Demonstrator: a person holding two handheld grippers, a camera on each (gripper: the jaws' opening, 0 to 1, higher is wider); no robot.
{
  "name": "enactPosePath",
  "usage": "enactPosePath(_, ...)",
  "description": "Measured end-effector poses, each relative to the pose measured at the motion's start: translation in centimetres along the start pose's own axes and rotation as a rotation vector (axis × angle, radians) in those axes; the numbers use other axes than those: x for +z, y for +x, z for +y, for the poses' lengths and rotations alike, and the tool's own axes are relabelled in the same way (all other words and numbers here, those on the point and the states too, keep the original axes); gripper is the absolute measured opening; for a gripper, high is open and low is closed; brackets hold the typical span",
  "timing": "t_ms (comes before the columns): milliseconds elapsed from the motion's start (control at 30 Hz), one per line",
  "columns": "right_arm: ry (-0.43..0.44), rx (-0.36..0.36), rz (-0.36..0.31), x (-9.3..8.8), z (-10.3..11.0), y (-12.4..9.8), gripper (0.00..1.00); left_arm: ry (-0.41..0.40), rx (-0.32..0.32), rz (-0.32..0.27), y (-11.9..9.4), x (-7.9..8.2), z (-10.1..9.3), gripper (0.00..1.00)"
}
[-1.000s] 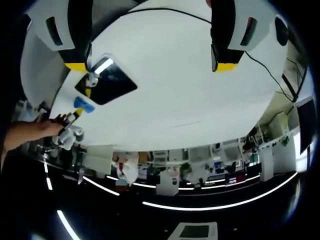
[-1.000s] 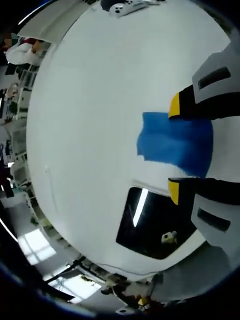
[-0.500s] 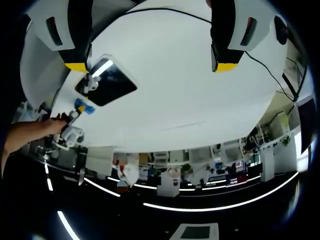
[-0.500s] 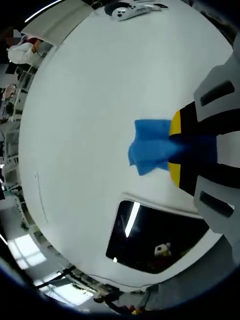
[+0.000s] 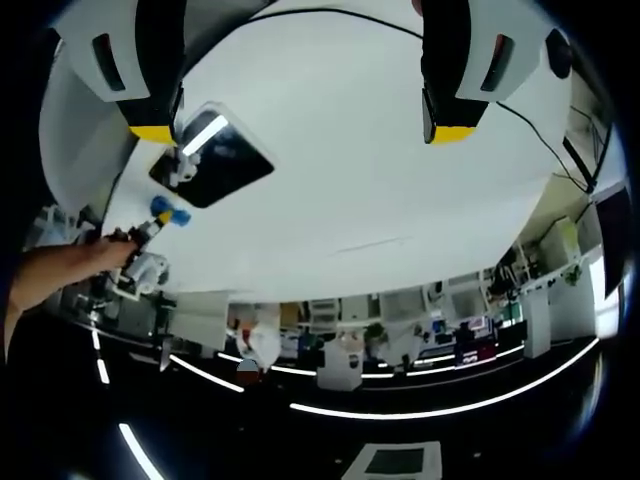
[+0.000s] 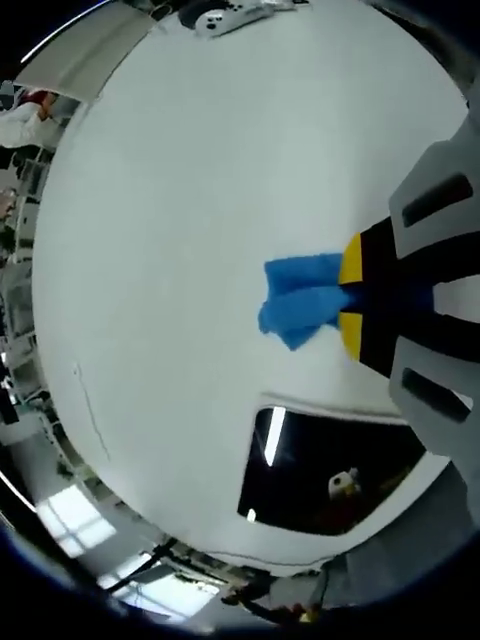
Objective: Wipe the mirror surface with the cleaning cloth until all visible marks leave the cleaned area.
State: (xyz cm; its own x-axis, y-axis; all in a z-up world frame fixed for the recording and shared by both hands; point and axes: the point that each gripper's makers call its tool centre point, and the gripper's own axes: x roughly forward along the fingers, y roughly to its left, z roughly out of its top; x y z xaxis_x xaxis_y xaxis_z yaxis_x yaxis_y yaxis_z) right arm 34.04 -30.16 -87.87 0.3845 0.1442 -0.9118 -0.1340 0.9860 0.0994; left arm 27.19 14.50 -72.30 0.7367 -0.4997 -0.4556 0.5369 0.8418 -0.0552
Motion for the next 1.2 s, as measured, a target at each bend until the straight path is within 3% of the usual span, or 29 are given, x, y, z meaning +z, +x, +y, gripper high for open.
enactPosePath(233, 0.004, -0.009, 0.006, -0.2, 0.2, -0.1, 0.01, 0.002, 0.001, 0.002, -0.3, -0.3, -0.3, 1.0)
enactPosePath(433, 0.065, 0.037, 0.009, -0.1, 0.0, 0.0, 0.01, -0.007, 0.013, 0.004, -0.6, -0.5, -0.4, 1.0)
enactPosePath(600, 0.039, 0.026, 0.021, 0.0, -0.1, -0.3, 0.01, -0.004, 0.012, 0.007, -0.4, -0.4, -0.7, 1.0)
enactPosePath(700, 0.034, 0.019, 0.011, 0.5, 0.0, -0.8, 0.02, -0.007, 0.018, -0.008, -0.4, 0.0, -0.5, 1.0)
enactPosePath(833, 0.12, 0.054, -0.006, 1.6, 0.8, -1.4, 0.02, -0.011, 0.024, -0.001, -0.4, -0.5, -0.3, 1.0)
enactPosePath(900, 0.093, 0.049, -0.01, 1.9, 1.0, -1.3, 0.02, -0.011, 0.026, -0.001, -0.4, -0.6, -0.3, 1.0)
enactPosePath(1067, 0.088, 0.068, 0.027, 1.2, 1.6, -0.9, 0.02, -0.014, 0.026, 0.015, -0.2, -1.0, -0.2, 1.0)
enactPosePath(1200, 0.137, 0.063, 0.039, 0.9, 1.5, -0.5, 0.01, -0.014, 0.027, 0.013, -0.2, -0.6, 0.0, 1.0)
